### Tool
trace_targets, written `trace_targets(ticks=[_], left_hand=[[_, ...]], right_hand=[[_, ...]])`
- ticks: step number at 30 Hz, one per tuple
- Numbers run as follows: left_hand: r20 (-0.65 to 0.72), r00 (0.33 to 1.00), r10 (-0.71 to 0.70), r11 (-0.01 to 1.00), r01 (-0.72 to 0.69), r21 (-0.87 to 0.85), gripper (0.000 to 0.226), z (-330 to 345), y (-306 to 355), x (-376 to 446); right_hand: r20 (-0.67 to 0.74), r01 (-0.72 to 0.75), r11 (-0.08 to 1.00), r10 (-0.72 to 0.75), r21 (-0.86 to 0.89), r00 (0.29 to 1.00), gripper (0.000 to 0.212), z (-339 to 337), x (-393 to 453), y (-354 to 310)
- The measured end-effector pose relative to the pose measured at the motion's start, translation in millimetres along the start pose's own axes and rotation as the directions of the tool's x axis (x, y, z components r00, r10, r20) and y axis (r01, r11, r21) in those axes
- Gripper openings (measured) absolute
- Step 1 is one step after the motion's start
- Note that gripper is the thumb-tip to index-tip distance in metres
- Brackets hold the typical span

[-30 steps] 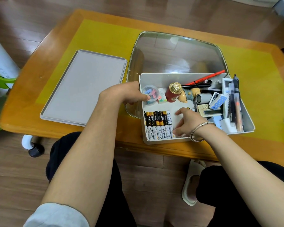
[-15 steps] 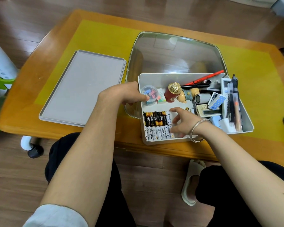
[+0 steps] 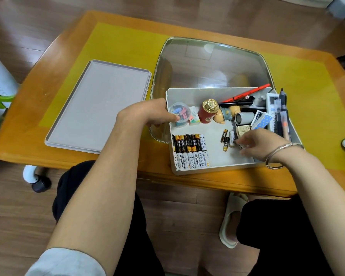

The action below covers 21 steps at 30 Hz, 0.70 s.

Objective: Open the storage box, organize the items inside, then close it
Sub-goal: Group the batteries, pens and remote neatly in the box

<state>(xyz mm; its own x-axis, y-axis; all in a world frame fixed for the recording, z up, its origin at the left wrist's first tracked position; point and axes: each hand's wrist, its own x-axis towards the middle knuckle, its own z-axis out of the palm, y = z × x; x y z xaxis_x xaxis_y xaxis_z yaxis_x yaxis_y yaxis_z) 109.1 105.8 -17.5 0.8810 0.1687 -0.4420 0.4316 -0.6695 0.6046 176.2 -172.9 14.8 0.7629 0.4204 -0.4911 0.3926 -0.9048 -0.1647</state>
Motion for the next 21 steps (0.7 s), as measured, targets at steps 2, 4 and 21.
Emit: trace_targets(ticks=[2,4,21], left_hand=[[0.002,1.000,0.001,1.000,-0.001,-0.002,0.033,-0.4,-0.6,0.3],[-0.001,1.000,0.004,1.000,-0.004,0.006,0.032,-0.6,-0.6,0.8],[-0.012,1.000,0.013,1.000,-0.013,0.009,0.034,-0.6,-0.9,0.7]], right_hand=[[0.042,-0.027,0.995,0.031,-0.093,0.999,0.032,2.1,-1.7,2.1],[0.080,-0.040,0.989,0.052,-0.143,0.995,0.032,6.4,-1.2,1.4],[-0.034,-0.105,0.983,0.101,-0.151,0.994,0.018,25.4,19.9,-14.8]])
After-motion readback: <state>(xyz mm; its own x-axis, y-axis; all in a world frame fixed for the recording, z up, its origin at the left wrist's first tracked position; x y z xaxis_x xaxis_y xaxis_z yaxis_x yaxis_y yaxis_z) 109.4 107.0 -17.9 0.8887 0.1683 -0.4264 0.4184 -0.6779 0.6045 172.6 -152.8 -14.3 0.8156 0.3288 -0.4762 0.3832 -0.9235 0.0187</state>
